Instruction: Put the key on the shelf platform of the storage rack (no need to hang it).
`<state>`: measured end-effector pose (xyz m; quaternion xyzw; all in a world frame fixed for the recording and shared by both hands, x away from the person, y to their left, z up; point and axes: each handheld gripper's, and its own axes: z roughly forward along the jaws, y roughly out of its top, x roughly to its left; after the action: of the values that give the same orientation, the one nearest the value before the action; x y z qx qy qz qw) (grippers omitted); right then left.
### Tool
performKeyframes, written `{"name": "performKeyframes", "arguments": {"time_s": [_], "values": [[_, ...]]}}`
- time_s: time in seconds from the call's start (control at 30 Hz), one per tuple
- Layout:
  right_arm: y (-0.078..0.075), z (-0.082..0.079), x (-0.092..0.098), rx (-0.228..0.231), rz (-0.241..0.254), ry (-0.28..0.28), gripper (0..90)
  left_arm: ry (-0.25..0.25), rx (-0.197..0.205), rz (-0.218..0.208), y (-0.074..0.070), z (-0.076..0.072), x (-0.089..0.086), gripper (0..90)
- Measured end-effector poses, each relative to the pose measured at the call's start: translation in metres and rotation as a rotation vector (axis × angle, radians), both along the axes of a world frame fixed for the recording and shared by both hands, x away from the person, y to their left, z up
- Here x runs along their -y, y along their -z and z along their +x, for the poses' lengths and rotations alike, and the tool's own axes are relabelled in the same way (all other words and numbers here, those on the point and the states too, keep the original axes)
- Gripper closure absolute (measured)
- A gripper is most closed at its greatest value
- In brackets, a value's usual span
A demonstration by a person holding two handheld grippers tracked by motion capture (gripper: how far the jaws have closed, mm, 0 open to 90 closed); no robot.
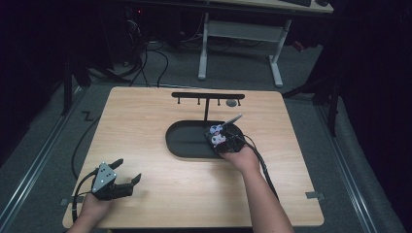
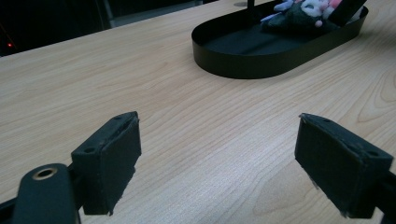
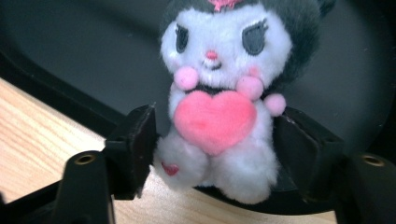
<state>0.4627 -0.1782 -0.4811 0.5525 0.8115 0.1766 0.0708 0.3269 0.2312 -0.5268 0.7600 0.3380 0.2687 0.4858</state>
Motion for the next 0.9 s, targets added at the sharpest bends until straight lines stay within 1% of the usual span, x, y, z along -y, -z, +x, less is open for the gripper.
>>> {"name": "performKeyframes", "arguments": {"time_s": [0.03,0.07,0.17,0.2,0.23,0.27,0.3,0.33,0.5,0.57,0.6,0.83,0.9], "values": [[0.0,0.0,0.0,0.0,0.0,0.0,30.6,0.0,0.0,0.0,0.0,0.0,0.0,15.4],[-0.001,0.0,0.001,0.011,0.004,-0.003,30.3,0.0,0.0,0.001,0.0,0.0,0.0,15.4],[-0.003,0.0,0.001,0.012,-0.001,0.003,29.7,0.0,0.001,0.001,0.0,0.0,0.0,15.4],[-0.004,-0.001,0.002,0.025,-0.003,0.0,29.7,0.0,0.001,0.001,0.0,0.0,0.0,15.4],[-0.004,-0.001,0.002,0.025,0.006,0.01,29.7,0.0,0.001,0.001,0.0,0.0,0.0,15.4],[-0.006,-0.002,0.003,0.029,0.003,0.009,29.7,0.0,0.001,0.002,0.0,0.0,0.0,15.4],[-0.008,-0.002,0.003,0.032,0.011,0.013,29.7,-0.001,0.001,0.002,0.0,0.0,0.0,15.4],[-0.011,-0.004,0.005,0.045,0.012,0.013,29.7,0.0,0.0,0.003,0.0,0.0,0.0,15.4],[-0.016,-0.006,0.007,0.062,0.015,0.019,28.8,0.0,0.0,0.003,0.0,0.0,0.0,15.4],[-0.018,-0.008,0.008,0.078,0.012,0.018,28.0,0.0,-0.001,0.004,0.0,0.0,0.0,15.4],[-0.02,-0.01,0.008,0.094,0.016,0.019,27.8,-0.001,-0.001,0.003,0.0,0.0,0.001,15.4],[-0.026,-0.016,0.008,0.126,0.035,0.015,28.2,-0.002,-0.005,0.006,0.0,0.001,0.001,15.4],[-0.029,-0.022,0.01,0.143,0.041,0.015,28.1,-0.004,-0.005,0.004,0.0,0.001,0.001,15.4]]}}
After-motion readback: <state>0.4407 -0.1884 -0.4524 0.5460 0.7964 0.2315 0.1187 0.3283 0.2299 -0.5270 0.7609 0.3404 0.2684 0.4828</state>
